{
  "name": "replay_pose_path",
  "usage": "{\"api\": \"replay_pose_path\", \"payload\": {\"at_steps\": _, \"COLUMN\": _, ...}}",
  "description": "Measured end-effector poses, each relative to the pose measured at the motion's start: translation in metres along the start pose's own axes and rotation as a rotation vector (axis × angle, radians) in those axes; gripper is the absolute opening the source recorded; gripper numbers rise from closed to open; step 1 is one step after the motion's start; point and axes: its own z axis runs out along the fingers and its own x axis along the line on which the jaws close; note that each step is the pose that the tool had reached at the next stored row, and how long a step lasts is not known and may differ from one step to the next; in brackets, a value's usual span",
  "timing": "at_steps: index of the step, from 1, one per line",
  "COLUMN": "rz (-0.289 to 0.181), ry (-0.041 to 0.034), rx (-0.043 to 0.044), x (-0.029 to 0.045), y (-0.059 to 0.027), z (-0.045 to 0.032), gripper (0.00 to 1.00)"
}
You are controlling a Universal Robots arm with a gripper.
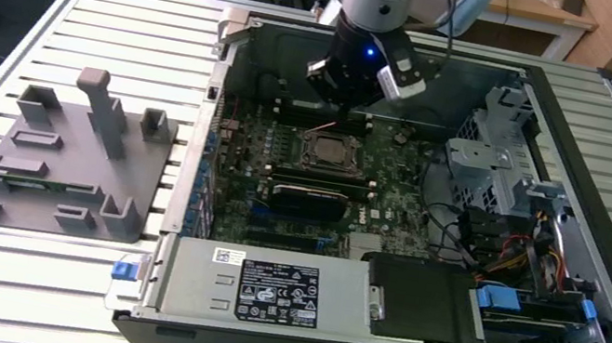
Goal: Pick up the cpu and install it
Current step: 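Install the first cpu locking lever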
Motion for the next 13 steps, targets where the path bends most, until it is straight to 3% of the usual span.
{"api": "replay_pose_path", "payload": {"at_steps": 13, "rz": 0.000, "ry": -0.0001, "rx": -0.0001, "x": -0.0062, "y": 0.0020, "z": 0.0102, "gripper": 0.11}}
